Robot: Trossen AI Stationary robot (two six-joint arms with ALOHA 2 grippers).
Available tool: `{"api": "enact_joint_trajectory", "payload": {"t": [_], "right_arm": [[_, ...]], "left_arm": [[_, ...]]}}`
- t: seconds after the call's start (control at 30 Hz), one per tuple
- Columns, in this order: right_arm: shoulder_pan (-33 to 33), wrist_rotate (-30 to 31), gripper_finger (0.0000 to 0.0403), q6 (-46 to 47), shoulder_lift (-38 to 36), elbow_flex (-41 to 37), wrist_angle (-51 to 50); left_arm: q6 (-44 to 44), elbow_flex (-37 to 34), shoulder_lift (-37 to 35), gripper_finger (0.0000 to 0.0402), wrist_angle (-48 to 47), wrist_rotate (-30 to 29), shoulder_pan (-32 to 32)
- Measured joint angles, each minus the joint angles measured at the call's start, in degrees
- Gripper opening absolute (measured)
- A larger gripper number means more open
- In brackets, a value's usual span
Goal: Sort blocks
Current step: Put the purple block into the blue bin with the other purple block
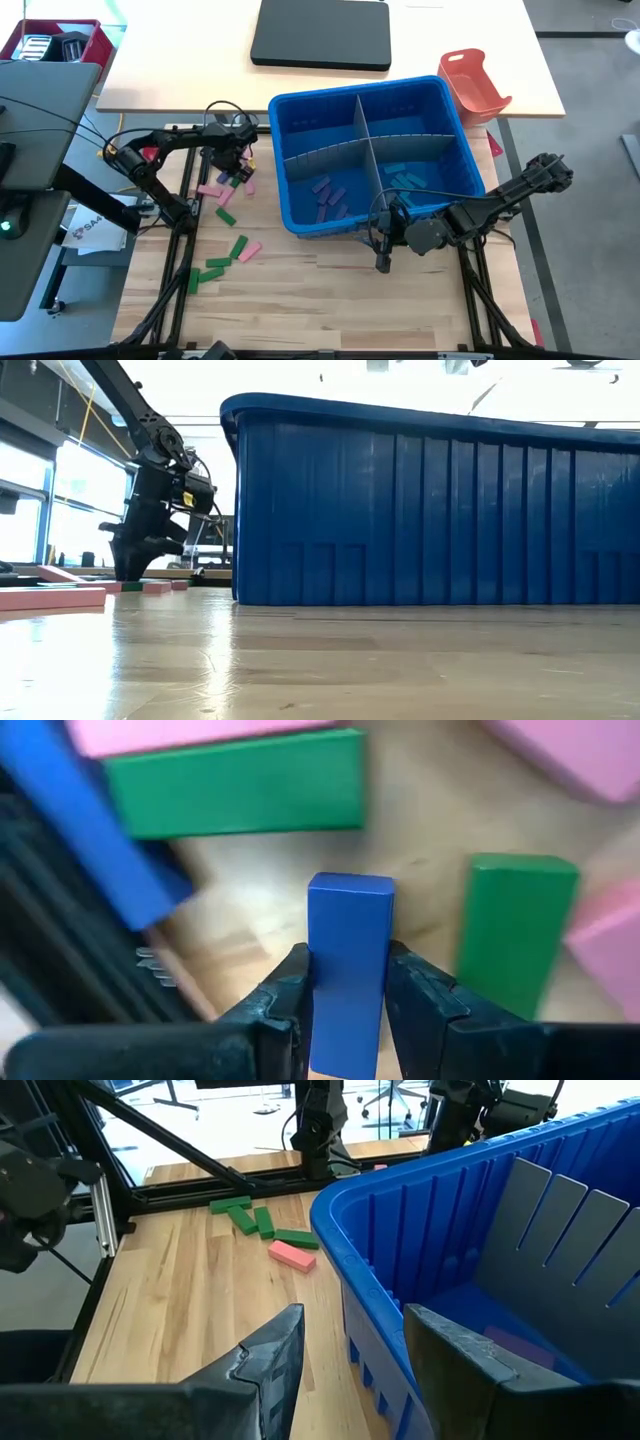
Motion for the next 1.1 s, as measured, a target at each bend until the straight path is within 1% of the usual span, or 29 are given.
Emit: {"api": "enact_joint_trajectory", "payload": {"t": [0.17, 0.33, 0.4, 0.53, 0.67, 0.77, 0.87, 1.0, 1.1], "right_arm": [[0.0, -0.3, 0.0169, 0.0, 0.0, 0.0, 0.0], [0.1, -1.8, 0.0169, 0.0, 0.0, 0.0, -0.4], [0.6, -2.8, 0.0169, 0.0, 0.0, 0.0, -0.6], [3.0, -2.7, 0.0169, 0.0, 0.0, 0.0, -1.6], [5.9, -2.3, 0.0169, 0.0, -0.1, 0.0, -1.7], [7.6, -0.5, 0.0169, 0.0, -1.2, 0.0, -1.7], [9.5, 3.1, 0.0169, -0.1, -3.5, 0.0, -1.7], [11.9, 6.9, 0.0169, -0.2, -6.8, 0.0, -1.8], [13.4, 8.3, 0.0169, -0.2, -8.6, 0.0, -2.2]], "left_arm": [[1.0, 3.0, -4.2, 0.0083, -4.5, -4.7, -0.3], [0.9, 8.0, -12.8, 0.0083, -7.9, -5.2, -2.2], [0.9, 10.7, -16.8, 0.0083, -10.1, -4.2, -3.8], [-1.1, 18.5, -23.6, 0.0083, -13.7, -1.4, -9.1], [-3.3, 28.3, -26.3, 0.0083, -14.2, 2.3, -17.9], [-3.2, 36.2, -25.0, 0.0083, -12.3, 3.2, -26.3], [-1.9, 43.0, -21.0, 0.0083, -8.5, 3.3, -33.7], [1.1, 52.5, -11.6, 0.0083, -6.9, 3.4, -40.7], [4.2, 59.6, -2.6, 0.0083, -7.4, 3.5, -43.8]]}}
